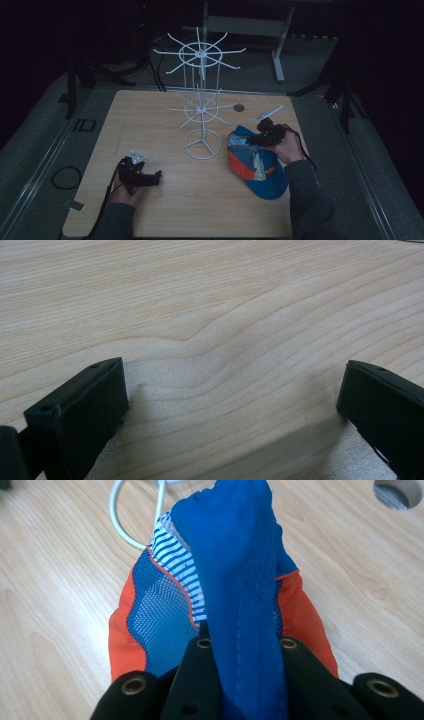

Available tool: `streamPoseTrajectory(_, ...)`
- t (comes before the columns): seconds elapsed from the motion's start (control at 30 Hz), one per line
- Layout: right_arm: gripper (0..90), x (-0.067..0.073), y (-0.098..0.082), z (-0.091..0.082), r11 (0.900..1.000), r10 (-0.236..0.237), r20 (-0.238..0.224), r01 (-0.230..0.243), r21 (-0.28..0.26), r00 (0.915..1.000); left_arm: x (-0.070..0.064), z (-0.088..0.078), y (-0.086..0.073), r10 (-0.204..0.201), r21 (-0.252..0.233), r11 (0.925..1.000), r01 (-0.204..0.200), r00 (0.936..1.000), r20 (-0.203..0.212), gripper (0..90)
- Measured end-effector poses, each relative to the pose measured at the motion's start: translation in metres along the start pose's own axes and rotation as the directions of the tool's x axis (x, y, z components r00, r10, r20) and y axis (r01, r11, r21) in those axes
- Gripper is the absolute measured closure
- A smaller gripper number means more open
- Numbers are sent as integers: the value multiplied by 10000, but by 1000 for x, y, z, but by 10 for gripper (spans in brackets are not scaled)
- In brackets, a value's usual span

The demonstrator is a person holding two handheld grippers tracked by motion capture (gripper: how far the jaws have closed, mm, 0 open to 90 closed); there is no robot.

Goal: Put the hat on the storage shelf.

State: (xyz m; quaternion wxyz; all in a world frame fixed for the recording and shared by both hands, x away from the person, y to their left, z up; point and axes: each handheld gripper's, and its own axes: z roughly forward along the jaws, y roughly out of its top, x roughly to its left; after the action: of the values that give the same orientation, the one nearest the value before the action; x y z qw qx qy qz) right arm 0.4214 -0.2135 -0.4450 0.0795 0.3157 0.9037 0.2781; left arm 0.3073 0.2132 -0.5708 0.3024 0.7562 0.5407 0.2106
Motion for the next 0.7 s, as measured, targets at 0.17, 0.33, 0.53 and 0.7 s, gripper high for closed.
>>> streamPoseTrajectory(0.17, 880, 7, -2, -14, 9991, -85, -95, 81, -413, 9999, 0, 0, 0, 14, 0, 10000, -14, 10000, -4, 1)
streamPoseTrajectory(0.33, 879, 13, -3, -23, 9973, -208, -119, 199, -712, 9997, 0, 0, 0, -2, -18, 10000, 2, 10000, -9, 0)
streamPoseTrajectory(0.53, 880, 21, -4, -33, 9941, -453, -139, 437, -991, 9989, 0, 0, 0, -7, -20, 10000, 7, 10000, -5, 0)
streamPoseTrajectory(0.7, 880, 26, -4, -42, 9914, -561, -72, 549, -1188, 9984, 0, 0, 0, -11, -20, 10000, 11, 10000, -4, 0)
